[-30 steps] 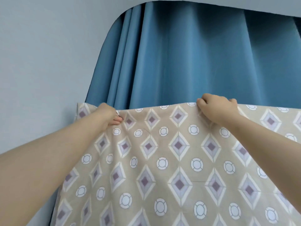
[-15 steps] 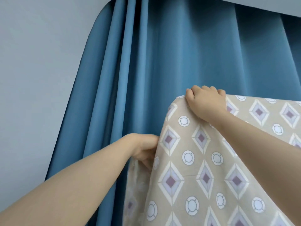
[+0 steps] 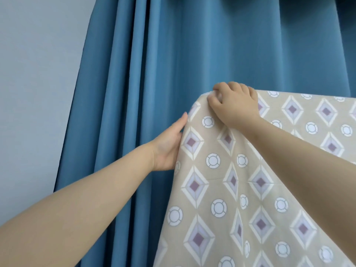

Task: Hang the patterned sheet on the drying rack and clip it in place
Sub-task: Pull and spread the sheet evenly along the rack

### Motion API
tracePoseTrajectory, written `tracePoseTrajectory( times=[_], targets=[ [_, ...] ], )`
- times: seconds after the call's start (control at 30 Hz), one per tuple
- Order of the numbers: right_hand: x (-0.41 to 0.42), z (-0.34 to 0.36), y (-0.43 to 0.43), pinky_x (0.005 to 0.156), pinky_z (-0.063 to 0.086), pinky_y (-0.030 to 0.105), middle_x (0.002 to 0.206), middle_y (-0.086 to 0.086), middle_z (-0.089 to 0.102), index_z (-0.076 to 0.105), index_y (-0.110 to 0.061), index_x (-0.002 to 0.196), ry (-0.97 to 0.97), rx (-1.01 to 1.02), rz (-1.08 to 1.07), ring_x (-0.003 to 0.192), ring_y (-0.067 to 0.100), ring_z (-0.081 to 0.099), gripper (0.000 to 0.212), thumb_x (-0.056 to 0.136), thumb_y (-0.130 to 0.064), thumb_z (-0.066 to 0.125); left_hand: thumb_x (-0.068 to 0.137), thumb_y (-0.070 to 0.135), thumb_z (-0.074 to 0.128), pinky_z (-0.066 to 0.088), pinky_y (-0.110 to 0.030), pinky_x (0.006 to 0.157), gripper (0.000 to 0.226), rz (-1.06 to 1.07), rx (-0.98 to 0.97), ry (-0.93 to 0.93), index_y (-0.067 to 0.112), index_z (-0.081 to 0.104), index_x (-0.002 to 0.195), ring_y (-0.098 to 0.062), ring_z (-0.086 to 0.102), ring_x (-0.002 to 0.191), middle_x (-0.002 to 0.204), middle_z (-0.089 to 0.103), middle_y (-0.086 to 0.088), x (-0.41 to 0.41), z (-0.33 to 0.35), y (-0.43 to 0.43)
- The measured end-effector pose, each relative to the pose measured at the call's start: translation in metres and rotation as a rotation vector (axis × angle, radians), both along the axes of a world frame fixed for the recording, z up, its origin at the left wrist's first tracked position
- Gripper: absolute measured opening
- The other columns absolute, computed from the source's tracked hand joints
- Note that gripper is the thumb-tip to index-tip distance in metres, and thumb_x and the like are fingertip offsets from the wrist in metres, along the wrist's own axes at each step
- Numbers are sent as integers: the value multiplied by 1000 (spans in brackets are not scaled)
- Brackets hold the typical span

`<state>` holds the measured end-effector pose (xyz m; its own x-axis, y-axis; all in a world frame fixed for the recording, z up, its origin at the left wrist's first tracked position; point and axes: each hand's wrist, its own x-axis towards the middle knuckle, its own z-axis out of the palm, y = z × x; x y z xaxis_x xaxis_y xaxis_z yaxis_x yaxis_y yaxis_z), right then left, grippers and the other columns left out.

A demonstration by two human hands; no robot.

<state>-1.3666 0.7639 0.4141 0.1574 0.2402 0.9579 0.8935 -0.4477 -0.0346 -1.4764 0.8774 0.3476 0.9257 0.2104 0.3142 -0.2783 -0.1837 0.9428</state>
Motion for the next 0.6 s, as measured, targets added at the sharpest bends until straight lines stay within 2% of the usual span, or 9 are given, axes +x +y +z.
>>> tracePoseTrajectory(
  times=[0.07,0.13,0.2,0.37,0.47,0.53,0.6],
  targets=[
    [-4,-13,-3,109,16,38,140,1,39,44,-26,133,0,-2,68,134,22,26,41,93,-33,41,91,56,38,55,-34,84,54,66,12,-104,16,60,119,-20,67,94,109,69,-7,-3,-7,-5],
    [-8,-33,-6,108,20,39,144,-4,35,44,-28,132,25,-1,151,136,21,25,42,90,-30,45,91,31,55,57,-32,77,27,190,38,-180,13,61,110,-19,69,84,105,70,-9,-4,-20,-9],
    [-10,-60,-8,108,22,39,144,-7,36,47,-29,130,59,-1,238,134,21,28,40,89,-28,48,87,16,63,57,-32,76,17,277,69,-218,14,61,104,-19,69,82,99,72,-7,-5,-38,-10],
    [-8,-153,-18,103,24,29,140,-11,39,51,-29,126,167,-11,338,130,17,33,41,85,-29,51,80,9,70,56,-33,77,25,310,119,-212,22,62,100,-17,71,83,93,73,1,-19,-95,-17],
    [-11,-210,-25,106,27,32,138,-6,42,52,-24,126,274,-12,360,128,16,37,47,79,-31,47,78,9,72,57,-36,78,33,344,93,-190,22,59,106,-18,70,87,98,72,1,-29,-127,-21],
    [-14,-242,-32,104,29,30,132,-6,45,53,-21,125,364,10,378,124,15,40,47,79,-27,48,78,8,73,56,-36,80,36,357,77,-165,21,58,108,-18,70,90,101,72,1,-35,-149,-25],
    [-18,-269,-40,100,31,26,120,-13,45,53,-19,125,435,36,387,119,12,42,42,84,-21,52,78,6,72,56,-32,79,36,351,58,-137,22,59,107,-15,69,91,99,72,4,-39,-174,-30]
  ],
)
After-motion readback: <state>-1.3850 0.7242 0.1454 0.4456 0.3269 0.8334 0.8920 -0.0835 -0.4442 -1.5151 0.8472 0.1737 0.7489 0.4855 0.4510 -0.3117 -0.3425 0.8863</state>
